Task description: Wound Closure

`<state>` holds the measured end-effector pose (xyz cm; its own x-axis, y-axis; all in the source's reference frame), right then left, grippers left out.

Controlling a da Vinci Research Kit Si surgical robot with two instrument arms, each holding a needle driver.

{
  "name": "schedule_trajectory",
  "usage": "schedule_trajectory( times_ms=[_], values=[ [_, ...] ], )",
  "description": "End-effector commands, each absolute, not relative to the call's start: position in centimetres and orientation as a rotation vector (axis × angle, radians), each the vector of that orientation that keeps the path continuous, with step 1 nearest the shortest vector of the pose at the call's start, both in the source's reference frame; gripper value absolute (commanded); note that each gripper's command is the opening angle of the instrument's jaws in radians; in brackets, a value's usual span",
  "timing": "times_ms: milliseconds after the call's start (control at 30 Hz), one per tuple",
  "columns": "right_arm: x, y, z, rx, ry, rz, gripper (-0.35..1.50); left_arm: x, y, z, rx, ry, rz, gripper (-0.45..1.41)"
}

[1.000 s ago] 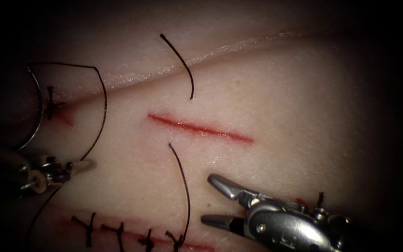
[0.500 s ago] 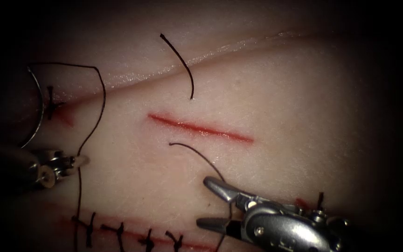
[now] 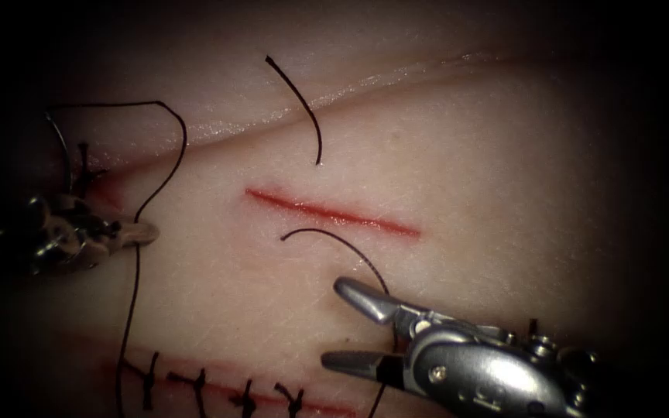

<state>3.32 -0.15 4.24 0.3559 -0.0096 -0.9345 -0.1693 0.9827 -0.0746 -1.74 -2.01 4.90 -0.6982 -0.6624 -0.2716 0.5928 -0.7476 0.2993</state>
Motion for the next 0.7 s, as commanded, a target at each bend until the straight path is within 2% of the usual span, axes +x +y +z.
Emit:
schedule_trajectory(
  times_ms=[33, 133, 267, 333, 367, 400, 700],
  values=[
    [3.48, 0.0, 4.3, -0.165, 1.198, 0.117, 1.13, -1.75, -2.0, 4.9, 0.498, -0.255, -2.407, -0.45],
    [3.64, 0.1, 4.4, -0.11, 1.16, 0.124, 0.9, -1.75, -1.9, 4.8, 0.606, -0.314, -2.511, -0.45],
    [3.85, 0.2, 4.6, -0.041, 1.138, 0.121, 0.71, -1.76, -1.7, 4.7, 0.732, -0.346, -2.648, -0.45],
    [4.01, 0.2, 4.8, 0.018, 1.147, 0.106, 0.19, -1.8, -1.6, 4.6, 0.809, -0.393, -2.745, -0.45],
    [4.07, 0.2, 4.8, 0.042, 1.155, 0.098, -0.18, -1.82, -1.5, 4.6, 0.83, -0.411, -2.768, -0.45],
    [4.15, 0.2, 4.9, 0.073, 1.163, 0.087, -0.35, -1.85, -1.5, 4.7, 0.861, -0.433, -2.803, -0.45],
    [4.51, 0.3, 5.0, 0.159, 1.289, 0.078, -0.35, -2.13, -1.4, 5.0, 0.935, -0.569, -3.086, -0.45]
  ],
)
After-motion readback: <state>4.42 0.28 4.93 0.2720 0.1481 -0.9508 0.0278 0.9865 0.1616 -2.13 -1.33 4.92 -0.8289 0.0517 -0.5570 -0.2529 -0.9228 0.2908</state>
